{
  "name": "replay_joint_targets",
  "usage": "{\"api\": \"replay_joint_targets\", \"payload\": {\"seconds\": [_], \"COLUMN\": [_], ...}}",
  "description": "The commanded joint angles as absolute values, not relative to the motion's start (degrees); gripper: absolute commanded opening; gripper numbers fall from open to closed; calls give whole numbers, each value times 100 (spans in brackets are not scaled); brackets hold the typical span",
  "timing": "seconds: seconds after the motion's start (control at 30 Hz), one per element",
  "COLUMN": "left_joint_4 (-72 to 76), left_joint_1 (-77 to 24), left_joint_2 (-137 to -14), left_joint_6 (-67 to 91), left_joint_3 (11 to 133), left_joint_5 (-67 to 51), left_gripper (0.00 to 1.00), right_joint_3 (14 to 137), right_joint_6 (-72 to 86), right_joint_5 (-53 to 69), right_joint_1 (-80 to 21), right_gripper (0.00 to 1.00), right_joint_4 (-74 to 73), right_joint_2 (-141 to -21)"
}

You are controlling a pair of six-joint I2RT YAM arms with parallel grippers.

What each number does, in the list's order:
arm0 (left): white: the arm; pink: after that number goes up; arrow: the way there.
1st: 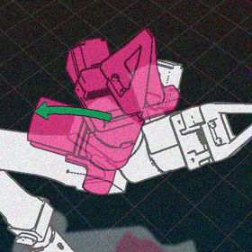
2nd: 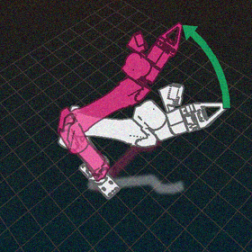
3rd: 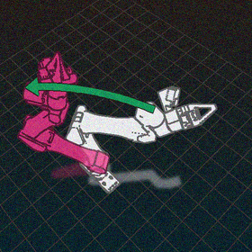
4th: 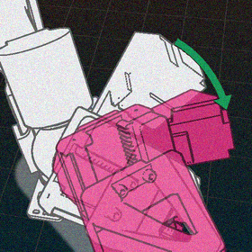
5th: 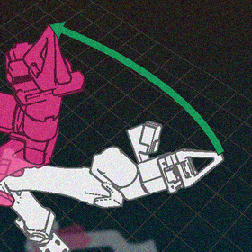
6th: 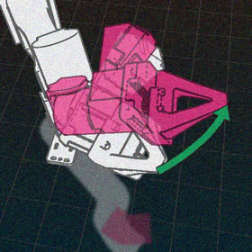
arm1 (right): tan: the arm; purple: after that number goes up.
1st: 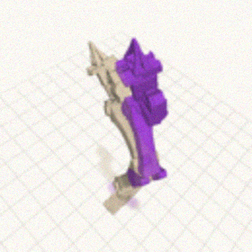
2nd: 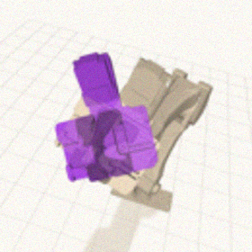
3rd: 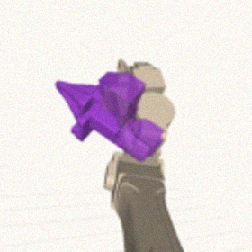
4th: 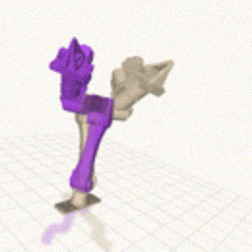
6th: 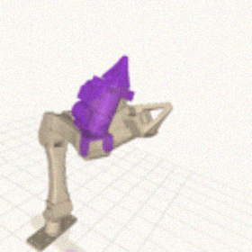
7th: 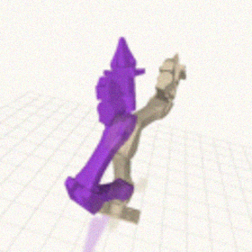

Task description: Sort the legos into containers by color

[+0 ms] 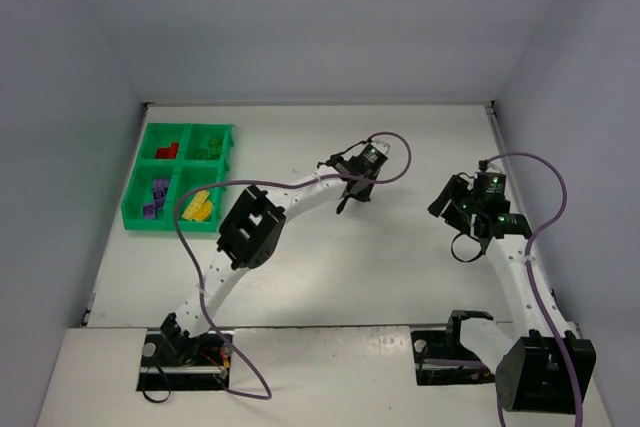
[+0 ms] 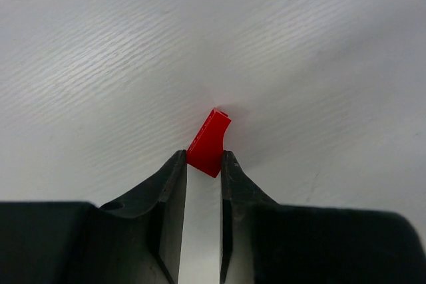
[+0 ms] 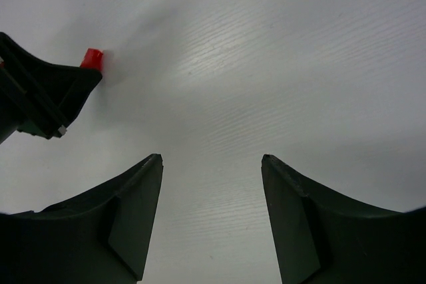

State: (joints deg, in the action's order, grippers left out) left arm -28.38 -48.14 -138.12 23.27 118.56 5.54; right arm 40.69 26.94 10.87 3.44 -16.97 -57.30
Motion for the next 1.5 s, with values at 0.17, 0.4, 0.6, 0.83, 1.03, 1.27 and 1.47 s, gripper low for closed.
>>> {"api": "replay_joint_targets", "payload": {"seconds": [0.17, 0.4, 0.6, 0.83, 1.03, 1.27, 1.47], "left_joint_4": [-2882, -3305, -3331, -3252, -3348, -3489, -3507], "left_joint_1": [-4027, -1895, -162, 851, 1125, 1257, 1257], "left_joint_2": [-11796, -10593, -10459, -11020, -11565, -11883, -11523], "left_joint_6": [1811, 1556, 1696, 1810, 1854, 1846, 1881], "left_joint_3": [11365, 10829, 10618, 10573, 10819, 11188, 11224], "left_joint_5": [1037, 783, 256, 44, -71, -53, -62], "left_gripper": [0, 0, 0, 0, 10, 28, 56], "right_joint_3": [4184, 4192, 4201, 4192, 4192, 4201, 4263], "right_joint_6": [2637, 2619, 2593, 2566, 2549, 2540, 2523], "right_joint_5": [1116, 1160, 1222, 1257, 1257, 1309, 1389], "right_joint_1": [360, 360, 360, 360, 360, 360, 360], "right_gripper": [58, 58, 58, 58, 59, 59, 61], "right_joint_4": [-1547, -1547, -1538, -1521, -1512, -1521, -1529], "right_joint_2": [-5652, -5616, -5634, -5651, -5678, -5687, -5713]}}
